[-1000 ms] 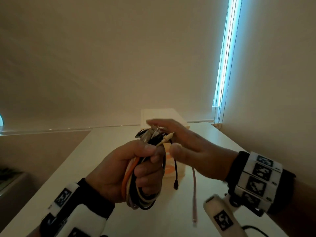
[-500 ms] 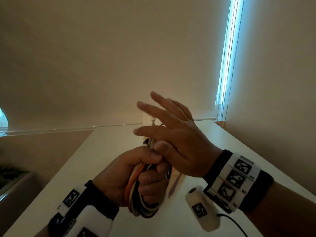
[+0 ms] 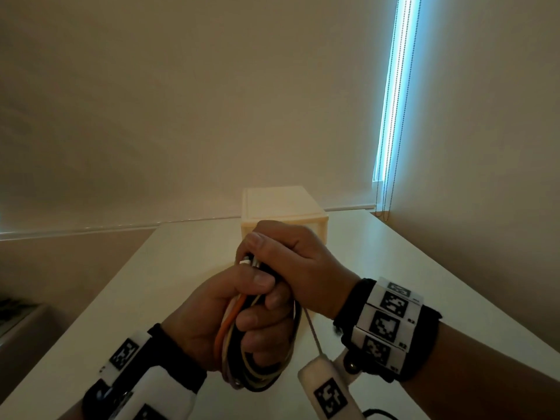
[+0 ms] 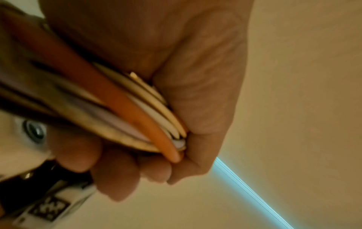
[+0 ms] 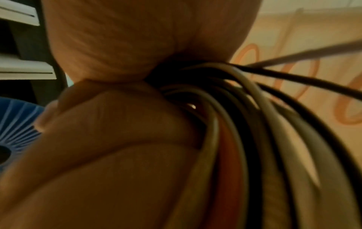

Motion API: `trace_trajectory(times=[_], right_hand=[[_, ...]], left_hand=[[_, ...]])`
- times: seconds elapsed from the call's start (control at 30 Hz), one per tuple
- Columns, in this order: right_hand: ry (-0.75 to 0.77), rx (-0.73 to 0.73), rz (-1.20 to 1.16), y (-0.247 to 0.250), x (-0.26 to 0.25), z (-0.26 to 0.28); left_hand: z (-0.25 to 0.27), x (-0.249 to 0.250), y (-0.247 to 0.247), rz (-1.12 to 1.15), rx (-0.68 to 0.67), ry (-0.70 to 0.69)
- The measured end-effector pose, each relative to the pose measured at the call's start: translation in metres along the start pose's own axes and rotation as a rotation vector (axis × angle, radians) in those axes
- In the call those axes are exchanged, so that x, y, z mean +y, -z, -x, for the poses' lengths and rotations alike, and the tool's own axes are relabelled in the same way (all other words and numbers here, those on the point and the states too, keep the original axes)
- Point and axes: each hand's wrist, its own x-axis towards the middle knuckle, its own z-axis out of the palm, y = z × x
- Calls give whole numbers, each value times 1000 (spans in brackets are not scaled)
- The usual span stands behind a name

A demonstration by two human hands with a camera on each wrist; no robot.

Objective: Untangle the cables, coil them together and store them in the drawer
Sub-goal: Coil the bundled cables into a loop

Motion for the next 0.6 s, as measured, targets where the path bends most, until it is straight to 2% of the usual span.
trace_trajectory(times=[0.1,0.3,0.47,0.57,0.6], right_hand=[[-14,99,7,4,2,1],[-116,16,-100,14,-5,-2],[-61,-31,-64,19,-16,-12],[14,-64,44,22,-24,-17],[34,-81,78,23,-27,-19]], left_hand=[[-3,3,-2,28,40,37],[-2,10,-12,23,203,88],[2,17,-29,-61,286,44],[4,20,-28,-236,351,28],[5,20,-26,-218,354,22]])
